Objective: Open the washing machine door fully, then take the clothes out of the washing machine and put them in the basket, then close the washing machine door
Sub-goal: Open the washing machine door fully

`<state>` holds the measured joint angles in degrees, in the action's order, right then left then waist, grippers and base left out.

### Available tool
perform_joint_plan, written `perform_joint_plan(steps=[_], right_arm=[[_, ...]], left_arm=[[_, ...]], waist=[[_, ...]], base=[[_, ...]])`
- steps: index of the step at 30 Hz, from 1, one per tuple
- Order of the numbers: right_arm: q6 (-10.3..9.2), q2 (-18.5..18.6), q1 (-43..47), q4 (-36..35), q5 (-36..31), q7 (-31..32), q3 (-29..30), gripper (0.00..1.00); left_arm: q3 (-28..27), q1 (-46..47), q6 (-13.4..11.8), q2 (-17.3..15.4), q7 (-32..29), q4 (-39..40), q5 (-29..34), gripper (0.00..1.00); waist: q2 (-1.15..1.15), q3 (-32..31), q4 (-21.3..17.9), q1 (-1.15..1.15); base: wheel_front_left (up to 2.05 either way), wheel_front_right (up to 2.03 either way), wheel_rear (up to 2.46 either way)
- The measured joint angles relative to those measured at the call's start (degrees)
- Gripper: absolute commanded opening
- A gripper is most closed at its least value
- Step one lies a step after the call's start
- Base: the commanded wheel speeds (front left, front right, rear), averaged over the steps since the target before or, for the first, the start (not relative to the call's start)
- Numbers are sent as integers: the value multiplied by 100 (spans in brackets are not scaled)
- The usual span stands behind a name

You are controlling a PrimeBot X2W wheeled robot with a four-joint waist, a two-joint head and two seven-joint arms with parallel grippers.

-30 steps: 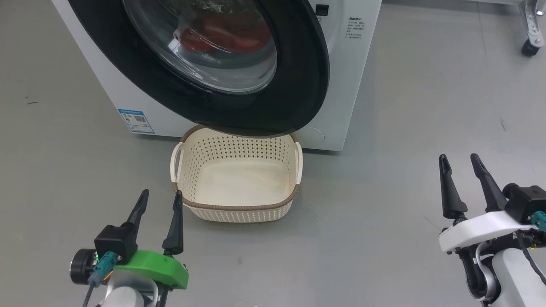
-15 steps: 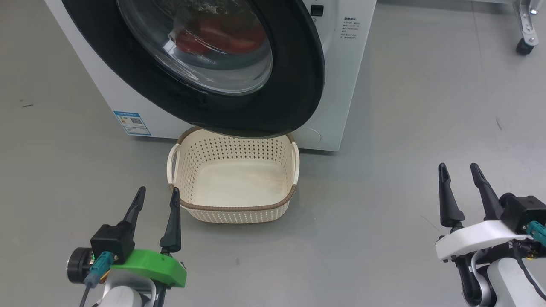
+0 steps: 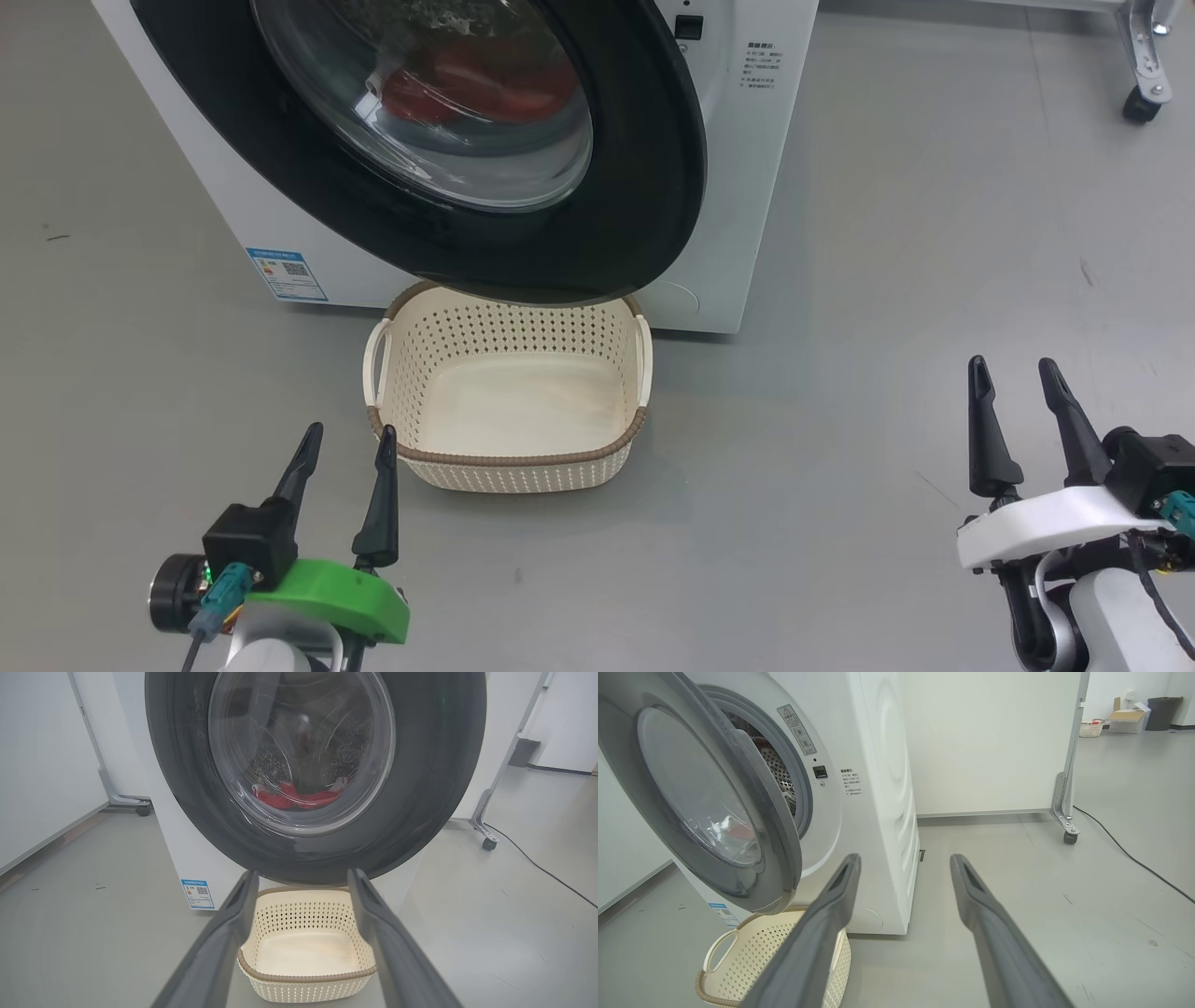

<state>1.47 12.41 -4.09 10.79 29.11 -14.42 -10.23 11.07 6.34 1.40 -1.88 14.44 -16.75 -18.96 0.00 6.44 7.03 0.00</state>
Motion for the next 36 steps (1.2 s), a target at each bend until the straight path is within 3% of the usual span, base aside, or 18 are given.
perform_joint_plan(steps=[36], right_arm=[[144,-143,145,-146,-176,-2,233,100]], left_arm=[[5,-106,19,0,0,49,1,100]], waist=[[0,22,13,0]], base=[[0,0,0]])
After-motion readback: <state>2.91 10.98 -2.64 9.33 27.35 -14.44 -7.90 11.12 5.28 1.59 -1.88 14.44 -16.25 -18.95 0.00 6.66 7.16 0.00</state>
